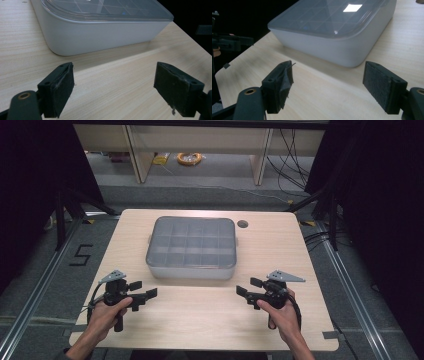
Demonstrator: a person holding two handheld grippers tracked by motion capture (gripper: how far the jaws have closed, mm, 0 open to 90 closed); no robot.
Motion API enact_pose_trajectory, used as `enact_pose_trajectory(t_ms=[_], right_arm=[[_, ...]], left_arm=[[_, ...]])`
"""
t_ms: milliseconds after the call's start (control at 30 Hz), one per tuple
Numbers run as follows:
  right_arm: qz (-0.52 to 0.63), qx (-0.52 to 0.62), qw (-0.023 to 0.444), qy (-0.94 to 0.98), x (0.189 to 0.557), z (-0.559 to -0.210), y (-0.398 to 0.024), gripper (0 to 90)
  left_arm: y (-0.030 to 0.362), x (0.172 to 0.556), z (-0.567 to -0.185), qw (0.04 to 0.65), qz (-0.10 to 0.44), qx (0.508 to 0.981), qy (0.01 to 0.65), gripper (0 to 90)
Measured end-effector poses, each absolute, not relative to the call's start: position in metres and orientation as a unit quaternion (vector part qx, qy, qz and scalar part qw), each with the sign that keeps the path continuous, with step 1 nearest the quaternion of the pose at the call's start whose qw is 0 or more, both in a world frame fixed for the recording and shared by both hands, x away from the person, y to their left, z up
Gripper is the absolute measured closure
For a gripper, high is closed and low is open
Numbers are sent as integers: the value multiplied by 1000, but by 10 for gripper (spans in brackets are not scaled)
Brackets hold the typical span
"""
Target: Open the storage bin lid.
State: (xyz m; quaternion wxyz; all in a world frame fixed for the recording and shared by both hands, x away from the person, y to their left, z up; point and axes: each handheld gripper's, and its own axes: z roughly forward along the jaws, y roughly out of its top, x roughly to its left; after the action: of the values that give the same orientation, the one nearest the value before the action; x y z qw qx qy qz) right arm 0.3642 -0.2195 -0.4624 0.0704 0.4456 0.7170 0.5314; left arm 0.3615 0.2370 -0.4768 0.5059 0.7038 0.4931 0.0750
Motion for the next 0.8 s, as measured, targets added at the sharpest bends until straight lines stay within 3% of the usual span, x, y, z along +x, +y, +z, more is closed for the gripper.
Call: enact_pose_trajectory(t_ms=[300,467,567,800], right_arm=[[534,439,86,718,385,-449,-218,269],[536,451,64,711,394,-441,-217,279],[538,439,84,714,406,-441,-218,287],[533,465,66,704,423,-439,-211,296]], left_arm=[[229,378,-458,517,90,700,485,173],[233,389,-452,515,91,696,492,175],[236,397,-451,518,86,688,502,181],[239,418,-447,511,91,682,516,184]])
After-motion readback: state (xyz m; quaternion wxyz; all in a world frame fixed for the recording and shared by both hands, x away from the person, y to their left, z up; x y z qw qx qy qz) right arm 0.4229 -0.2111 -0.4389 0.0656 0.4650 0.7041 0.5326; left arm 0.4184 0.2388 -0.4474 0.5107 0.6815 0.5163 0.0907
